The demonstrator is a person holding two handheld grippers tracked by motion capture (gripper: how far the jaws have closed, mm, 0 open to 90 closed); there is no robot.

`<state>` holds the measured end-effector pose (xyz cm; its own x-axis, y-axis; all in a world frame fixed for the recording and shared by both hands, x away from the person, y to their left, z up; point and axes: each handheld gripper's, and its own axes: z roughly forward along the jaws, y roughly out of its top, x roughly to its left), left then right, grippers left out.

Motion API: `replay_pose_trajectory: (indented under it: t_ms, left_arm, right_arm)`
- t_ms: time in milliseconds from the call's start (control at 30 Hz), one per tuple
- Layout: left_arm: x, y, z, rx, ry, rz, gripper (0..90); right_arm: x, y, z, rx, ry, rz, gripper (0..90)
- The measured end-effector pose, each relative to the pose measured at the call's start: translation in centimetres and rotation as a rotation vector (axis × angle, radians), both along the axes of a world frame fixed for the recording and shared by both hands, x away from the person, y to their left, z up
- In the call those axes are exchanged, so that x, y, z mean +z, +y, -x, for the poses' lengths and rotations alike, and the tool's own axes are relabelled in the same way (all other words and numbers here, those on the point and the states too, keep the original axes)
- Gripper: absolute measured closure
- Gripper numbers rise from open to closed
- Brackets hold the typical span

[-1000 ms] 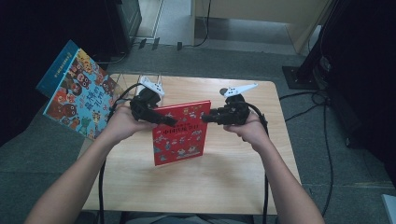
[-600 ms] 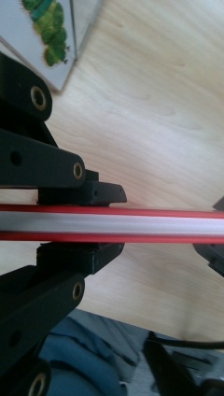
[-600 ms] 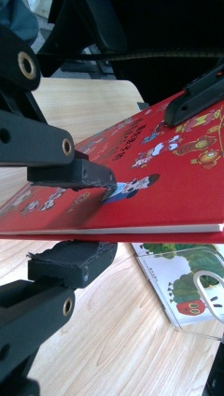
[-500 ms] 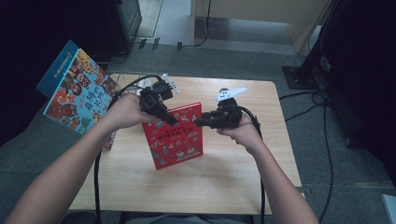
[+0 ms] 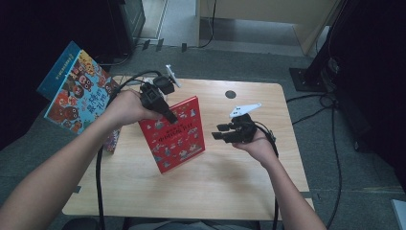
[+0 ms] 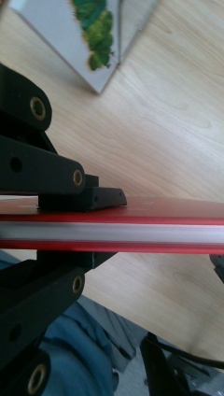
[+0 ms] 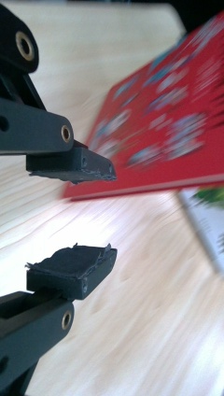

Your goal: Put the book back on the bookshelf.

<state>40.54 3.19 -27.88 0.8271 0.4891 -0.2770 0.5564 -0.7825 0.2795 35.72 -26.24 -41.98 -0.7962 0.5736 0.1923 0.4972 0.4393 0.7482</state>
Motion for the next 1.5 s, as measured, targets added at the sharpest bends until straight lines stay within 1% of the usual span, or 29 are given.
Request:
replay_pose_trajectory:
  t_ms: [33,67,100,167,233,267,300,400,433,467,500,567,733,800,867,900,1000,1067,1100,1133,1167,1200,1300,1500]
  left_arm:
    - [0.1,0.3,0.0,0.010,0.010,0.006,80.0]
    - [0.2,0.7,-0.1,0.016,0.007,0.014,80.1]
    - [0.3,1.1,-0.1,0.026,0.016,0.031,80.2]
    - [0.5,1.8,-0.2,0.045,0.019,0.045,80.1]
    - [0.5,2.5,-0.1,0.064,0.020,0.051,80.1]
    - [0.5,2.9,-0.1,0.077,0.021,0.060,79.9]
    - [0.5,3.3,0.0,0.087,0.019,0.060,79.9]
    - [0.4,4.4,0.1,0.124,0.021,0.077,79.9]
    - [0.4,4.8,0.2,0.127,0.021,0.081,79.8]
    - [0.4,5.1,0.4,0.130,0.014,0.086,79.8]
    - [0.5,5.4,0.6,0.129,0.003,0.099,79.9]
    - [0.6,5.8,0.9,0.137,-0.001,0.102,79.9]
    - [0.9,7.5,1.2,0.194,0.019,0.121,80.0]
    - [1.0,8.2,1.3,0.220,0.022,0.118,79.9]
    - [1.0,9.1,1.5,0.240,0.021,0.118,79.8]
    - [1.0,9.4,1.5,0.248,0.024,0.119,79.8]
    - [1.0,10.7,1.7,0.284,0.036,0.127,79.8]
    - [1.0,11.6,1.8,0.309,0.037,0.134,79.8]
    - [1.0,12.0,1.9,0.320,0.038,0.136,79.8]
    - [1.0,12.5,2.0,0.333,0.040,0.139,79.8]
    - [1.0,12.9,2.1,0.343,0.046,0.141,79.8]
    - [1.0,13.3,2.1,0.351,0.048,0.142,79.7]
    - [1.0,14.5,2.4,0.388,0.060,0.154,79.8]
    - [1.1,16.5,2.8,0.435,0.058,0.169,79.7]
  right_arm:
    - [-0.7,-0.3,0.1,-0.012,0.013,0.009,55.3]
    - [-1.2,-0.6,0.2,-0.019,0.012,0.007,55.3]
    - [-1.7,-0.8,0.2,-0.031,0.013,0.008,55.1]
    - [-2.9,-1.3,0.3,-0.065,0.011,0.021,54.0]
    - [-3.9,-1.7,0.3,-0.098,0.002,0.055,52.1]
    - [-4.4,-1.7,0.3,-0.109,-0.008,0.079,51.7]
    - [-4.8,-1.7,0.3,-0.117,-0.006,0.092,51.2]
    - [-5.8,-1.7,0.5,-0.149,0.006,0.089,51.7]
    - [-6.1,-1.7,0.6,-0.156,0.005,0.089,51.5]
    - [-6.5,-1.7,0.6,-0.165,-0.002,0.092,51.2]
    - [-6.8,-1.7,0.7,-0.173,-0.012,0.097,51.2]
    - [-7.4,-1.9,0.6,-0.186,-0.015,0.095,50.5]
    - [-8.8,-2.1,0.2,-0.218,0.009,0.100,50.2]
    - [-9.1,-2.0,0.0,-0.219,0.012,0.117,49.6]
    - [-9.3,-1.8,0.0,-0.205,-0.003,0.131,49.8]
    - [-9.5,-1.7,0.0,-0.201,-0.020,0.129,49.9]
    - [-9.6,-1.7,-0.2,-0.206,-0.036,0.119,49.3]
    - [-9.8,-1.8,-0.3,-0.214,-0.057,0.119,47.0]
    - [-10.0,-1.8,-0.2,-0.215,-0.075,0.116,45.6]
    - [-10.1,-1.7,-0.1,-0.214,-0.085,0.121,45.1]
    - [-10.1,-1.7,-0.1,-0.208,-0.106,0.130,44.3]
    - [-10.2,-1.6,-0.2,-0.207,-0.112,0.131,42.7]
    - [-10.5,-1.5,-0.1,-0.217,-0.121,0.112,40.1]
    - [-10.5,-1.2,-0.2,-0.236,-0.122,0.117,36.5]
